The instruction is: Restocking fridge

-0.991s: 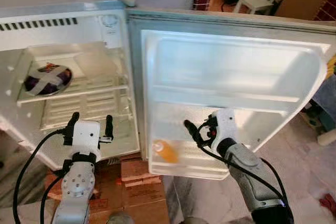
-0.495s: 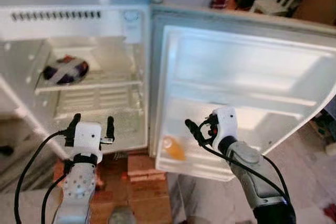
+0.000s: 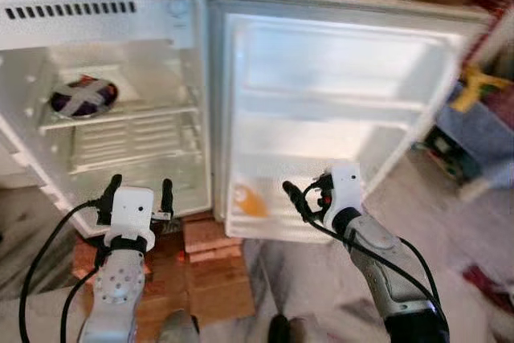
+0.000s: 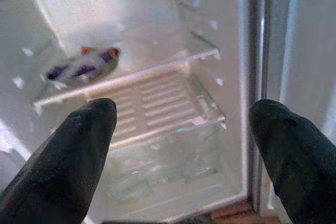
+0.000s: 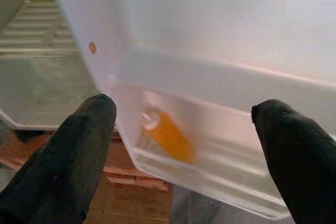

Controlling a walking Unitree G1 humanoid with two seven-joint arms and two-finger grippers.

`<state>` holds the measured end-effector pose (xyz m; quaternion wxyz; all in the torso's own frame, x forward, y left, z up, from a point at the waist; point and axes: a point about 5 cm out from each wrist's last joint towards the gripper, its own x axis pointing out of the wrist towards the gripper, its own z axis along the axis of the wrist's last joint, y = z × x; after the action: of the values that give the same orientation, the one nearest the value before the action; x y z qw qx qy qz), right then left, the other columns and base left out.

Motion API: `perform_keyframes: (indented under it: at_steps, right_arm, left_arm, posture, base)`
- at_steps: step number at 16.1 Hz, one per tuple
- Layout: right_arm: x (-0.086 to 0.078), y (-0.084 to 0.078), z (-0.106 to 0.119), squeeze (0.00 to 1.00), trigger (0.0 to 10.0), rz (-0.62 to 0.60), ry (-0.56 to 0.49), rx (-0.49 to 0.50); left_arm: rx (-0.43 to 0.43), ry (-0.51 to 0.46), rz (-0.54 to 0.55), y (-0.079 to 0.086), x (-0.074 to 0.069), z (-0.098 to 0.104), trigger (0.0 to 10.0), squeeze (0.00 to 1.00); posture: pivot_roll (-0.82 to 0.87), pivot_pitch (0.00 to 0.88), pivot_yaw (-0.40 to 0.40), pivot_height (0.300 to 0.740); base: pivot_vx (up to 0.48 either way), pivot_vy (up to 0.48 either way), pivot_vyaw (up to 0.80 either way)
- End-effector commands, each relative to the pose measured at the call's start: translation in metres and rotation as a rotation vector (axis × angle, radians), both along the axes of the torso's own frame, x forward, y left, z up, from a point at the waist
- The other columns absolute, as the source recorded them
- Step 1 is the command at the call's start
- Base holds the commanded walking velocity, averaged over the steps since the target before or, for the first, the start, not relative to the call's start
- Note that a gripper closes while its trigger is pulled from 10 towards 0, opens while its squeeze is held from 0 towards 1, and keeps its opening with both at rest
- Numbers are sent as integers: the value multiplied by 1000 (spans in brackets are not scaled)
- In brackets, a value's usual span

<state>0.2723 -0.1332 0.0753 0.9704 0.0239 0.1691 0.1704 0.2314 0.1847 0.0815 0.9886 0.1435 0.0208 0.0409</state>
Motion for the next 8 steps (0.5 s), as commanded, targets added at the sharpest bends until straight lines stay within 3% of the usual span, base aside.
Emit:
perform_keyframes:
  at_steps: [1, 8]
  right_arm:
    - [7, -6, 4, 0, 10000, -29, -17, -26]
    - [21, -12, 17, 0, 10000, -91, -87, 3]
  left_arm:
    - [1, 16, -11, -2, -1, -3, 10000, 0]
    - [4, 15, -8, -2, 0, -3, 10000, 0]
  posture:
    - [172, 40, -51, 740]
    - [176, 41, -53, 740]
  base:
    - [-277, 0, 0]
    - [-276, 0, 0]
